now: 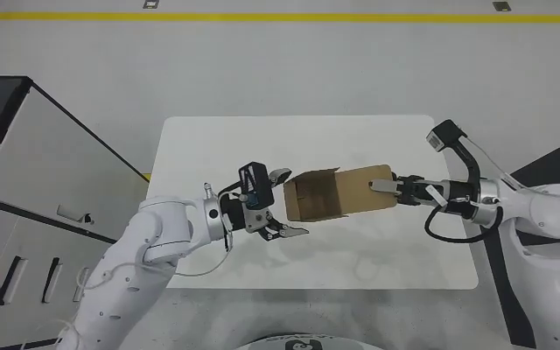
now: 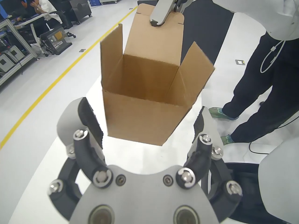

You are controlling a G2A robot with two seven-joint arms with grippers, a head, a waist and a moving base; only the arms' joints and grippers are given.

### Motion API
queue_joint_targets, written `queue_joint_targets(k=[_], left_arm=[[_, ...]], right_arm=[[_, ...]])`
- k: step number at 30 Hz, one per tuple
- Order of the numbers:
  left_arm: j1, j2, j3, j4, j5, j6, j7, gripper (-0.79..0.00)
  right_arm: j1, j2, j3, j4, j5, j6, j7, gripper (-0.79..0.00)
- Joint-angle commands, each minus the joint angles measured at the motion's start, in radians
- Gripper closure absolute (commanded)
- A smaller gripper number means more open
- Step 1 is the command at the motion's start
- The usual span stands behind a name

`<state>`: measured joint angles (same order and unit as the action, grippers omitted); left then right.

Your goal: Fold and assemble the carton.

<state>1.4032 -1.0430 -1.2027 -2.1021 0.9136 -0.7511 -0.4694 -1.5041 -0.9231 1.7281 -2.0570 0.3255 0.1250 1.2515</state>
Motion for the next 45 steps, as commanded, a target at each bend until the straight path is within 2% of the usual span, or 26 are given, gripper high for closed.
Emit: queue_joint_targets(k=[1,24,31,45], left_arm=[[-0.005,0.001,-0.001,0.003,-0.01,-0.01,-0.006,-0.785],[-0.042,0.007,0.041,0.031,-0.098,-0.018,-0.047,-0.785],[-0.032,0.009,0.03,0.026,-0.08,0.019,-0.016,-0.785],[-0.026,0.015,0.034,0.033,-0.08,-0.002,-0.002,-0.785]], right_arm=[[0.0,0.0,0.0,0.0,0.001,-0.001,0.0,0.0],[-0.006,0.011,-0.022,-0.004,0.012,-0.023,-0.016,0.0],[-0.001,0.015,-0.028,-0.003,0.022,-0.028,-0.011,0.0],[-0.014,0.023,-0.017,-0.009,0.044,-0.032,-0.021,0.0]])
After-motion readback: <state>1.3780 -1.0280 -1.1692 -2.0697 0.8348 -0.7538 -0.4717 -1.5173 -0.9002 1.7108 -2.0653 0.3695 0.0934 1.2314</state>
